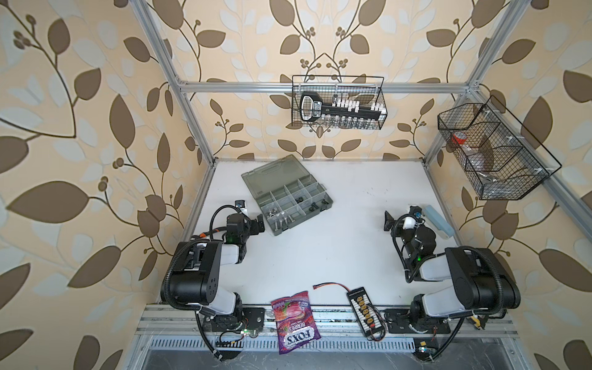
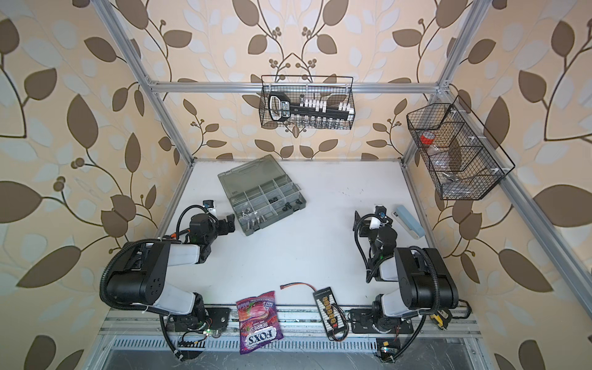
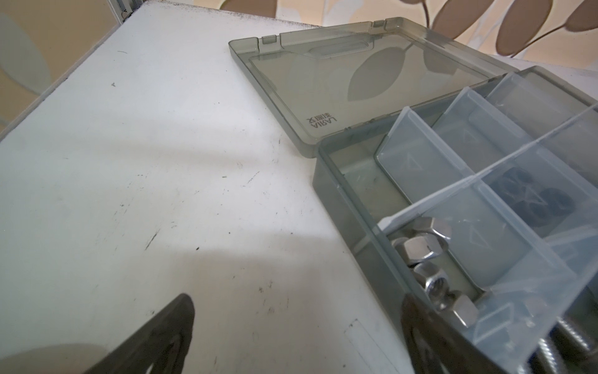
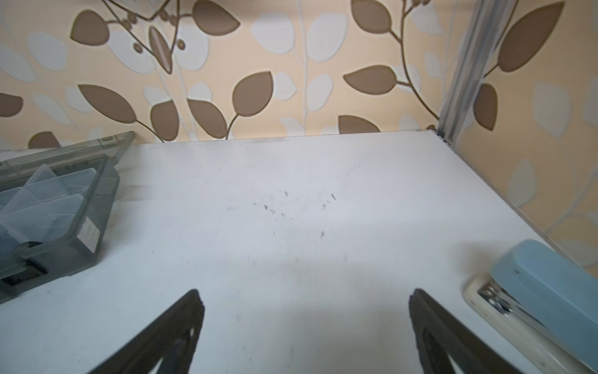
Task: Sort the screws and nuts into containers
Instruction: Reset both arms
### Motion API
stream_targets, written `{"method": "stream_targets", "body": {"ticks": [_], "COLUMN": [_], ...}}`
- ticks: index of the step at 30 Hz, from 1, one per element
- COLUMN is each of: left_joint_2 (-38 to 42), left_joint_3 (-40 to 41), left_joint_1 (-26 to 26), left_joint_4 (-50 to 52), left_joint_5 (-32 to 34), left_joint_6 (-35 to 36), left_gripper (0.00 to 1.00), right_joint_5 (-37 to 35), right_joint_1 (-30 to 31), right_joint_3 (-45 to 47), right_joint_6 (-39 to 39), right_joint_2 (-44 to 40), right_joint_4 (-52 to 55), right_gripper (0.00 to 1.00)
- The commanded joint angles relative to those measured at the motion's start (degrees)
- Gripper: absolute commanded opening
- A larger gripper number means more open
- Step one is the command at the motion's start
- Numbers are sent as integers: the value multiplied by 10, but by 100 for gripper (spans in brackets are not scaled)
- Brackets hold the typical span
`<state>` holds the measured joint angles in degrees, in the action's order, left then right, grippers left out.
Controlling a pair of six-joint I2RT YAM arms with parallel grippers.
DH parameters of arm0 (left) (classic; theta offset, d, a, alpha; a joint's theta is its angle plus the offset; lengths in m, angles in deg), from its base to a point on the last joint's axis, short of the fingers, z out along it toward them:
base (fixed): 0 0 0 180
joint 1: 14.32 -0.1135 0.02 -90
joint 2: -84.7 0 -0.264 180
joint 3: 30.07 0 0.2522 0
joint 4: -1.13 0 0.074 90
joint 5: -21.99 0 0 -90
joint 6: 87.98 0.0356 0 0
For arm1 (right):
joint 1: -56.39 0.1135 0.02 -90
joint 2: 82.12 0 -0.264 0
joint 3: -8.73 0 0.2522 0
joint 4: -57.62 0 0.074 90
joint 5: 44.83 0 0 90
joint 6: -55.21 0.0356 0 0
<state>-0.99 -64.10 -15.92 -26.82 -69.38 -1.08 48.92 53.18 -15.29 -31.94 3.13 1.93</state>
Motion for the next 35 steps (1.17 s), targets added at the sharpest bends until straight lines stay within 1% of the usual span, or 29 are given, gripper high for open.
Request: {"method": "stream_targets", "body": {"ticks": [1,3,6,7,8,9,14,15,18,35], "left_joint_2": [3,4,3,3,3,3,4,3,4,-1], "left_joint_3": [-14,-14,-14,-15,-15,-15,-15,-15,-15,-24], "left_joint_1": [-5,-5,-3,-3,-3,-2,-1,-1,-1,2], "left_joint_4": [-10,-9,-9,-9,-8,-8,-7,-8,-7,5], "left_joint_5": [-9,-8,-6,-5,-3,-3,-2,-2,-1,-6], "left_joint_6": [11,12,12,12,13,13,14,13,13,21], "left_gripper": [99,99,99,99,99,99,99,99,99,99], "right_joint_5": [70,100,97,67,19,9,1,-9,-68,-97], "right_joint_1": [-6,-22,-22,-20,-19,-16,-12,-12,-12,12], "right_joint_3": [-22,-27,-27,-28,-32,-29,-31,-30,-10,-21], "right_joint_6": [-22,-16,-15,-7,14,15,14,17,43,26], "right_joint_2": [4,8,8,7,7,6,6,6,0,2], "right_joint_4": [27,34,34,36,44,41,45,44,12,30], "right_gripper": [100,100,100,100,100,100,100,99,100,100]}}
